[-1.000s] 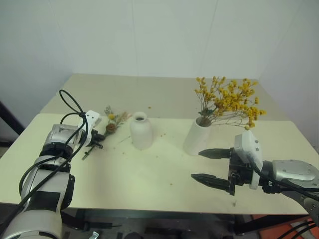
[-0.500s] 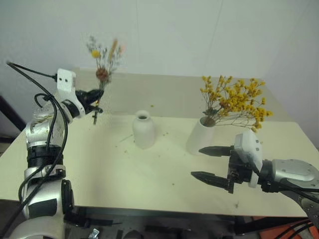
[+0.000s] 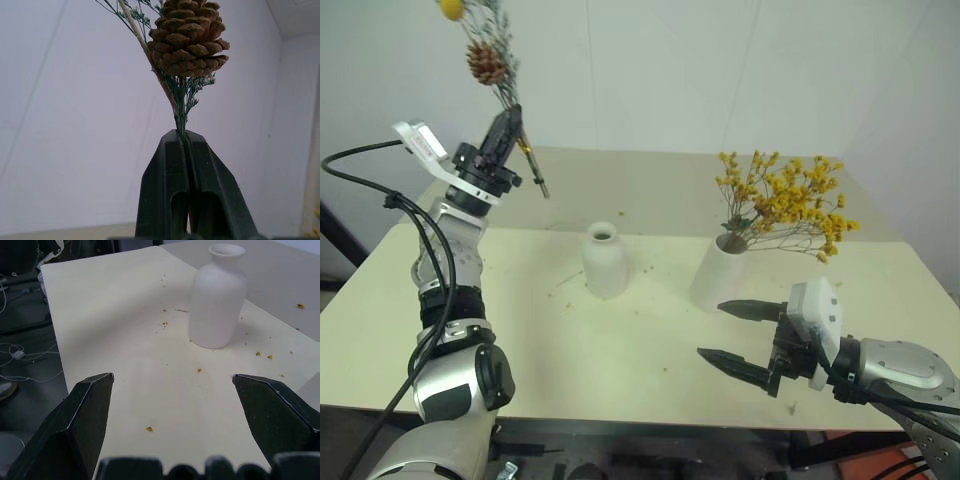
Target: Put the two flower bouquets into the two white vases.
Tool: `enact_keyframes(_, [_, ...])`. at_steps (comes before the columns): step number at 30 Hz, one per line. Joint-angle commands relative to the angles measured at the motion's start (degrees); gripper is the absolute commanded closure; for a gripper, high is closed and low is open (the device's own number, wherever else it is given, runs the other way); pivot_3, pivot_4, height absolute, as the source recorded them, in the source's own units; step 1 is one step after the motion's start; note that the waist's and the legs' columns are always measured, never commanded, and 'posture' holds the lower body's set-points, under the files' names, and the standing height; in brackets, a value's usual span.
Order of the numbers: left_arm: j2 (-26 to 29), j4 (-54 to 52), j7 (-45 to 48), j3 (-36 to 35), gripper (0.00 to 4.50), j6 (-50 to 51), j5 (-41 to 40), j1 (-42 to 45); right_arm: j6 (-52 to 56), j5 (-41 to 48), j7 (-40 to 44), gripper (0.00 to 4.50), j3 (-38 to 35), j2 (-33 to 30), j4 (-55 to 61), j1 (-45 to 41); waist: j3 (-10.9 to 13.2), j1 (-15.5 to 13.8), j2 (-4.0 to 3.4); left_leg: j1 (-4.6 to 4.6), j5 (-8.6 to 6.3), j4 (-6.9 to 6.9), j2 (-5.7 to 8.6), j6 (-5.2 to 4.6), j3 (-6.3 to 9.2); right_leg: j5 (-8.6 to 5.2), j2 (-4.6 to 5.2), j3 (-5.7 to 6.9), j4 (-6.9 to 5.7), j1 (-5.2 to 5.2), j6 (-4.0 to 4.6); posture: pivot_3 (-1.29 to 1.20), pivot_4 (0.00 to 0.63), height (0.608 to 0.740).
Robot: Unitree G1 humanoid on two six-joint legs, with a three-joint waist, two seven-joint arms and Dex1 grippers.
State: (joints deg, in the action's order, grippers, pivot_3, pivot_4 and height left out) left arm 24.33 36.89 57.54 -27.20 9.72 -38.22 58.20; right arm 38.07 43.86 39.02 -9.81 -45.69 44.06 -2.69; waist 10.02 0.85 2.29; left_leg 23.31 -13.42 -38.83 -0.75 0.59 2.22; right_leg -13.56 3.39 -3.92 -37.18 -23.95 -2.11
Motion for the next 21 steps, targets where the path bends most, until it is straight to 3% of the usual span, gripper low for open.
enact_keyframes(1, [-0.05,4.06,5.49,1.06,4.48,-0.93,-0.6,3.05,-2.11,-1.03,-1.05,0.0,-1.62,0.33,2.98,0.89,0.0,0.0,0.0,0.0,0.0,0.01,0.0,0.0,0.0,0.0,0.0,0.0,0.01,0.0,0.0,0.0,0.15,0.74])
enact_keyframes(8, [-0.76,14.38,11.44,0.06,4.48,-2.21,-1.23,7.04,-3.14,-3.41,-2.15,0.0,-1.84,0.66,3.96,3.0,0.0,0.04,0.0,0.01,0.0,0.01,-0.01,0.0,0.01,0.0,-0.03,0.0,0.01,-0.01,0.0,0.0,0.15,0.74])
enact_keyframes(21, [-4.51,23.35,16.29,-0.45,4.48,-6.81,0.14,11.29,-3.78,-6.13,-3.87,0.0,-0.83,2.26,5.38,4.81,0.0,0.04,0.0,0.01,0.0,0.01,0.0,0.0,0.01,-0.01,-0.03,0.0,0.01,0.0,0.0,0.0,0.15,0.74])
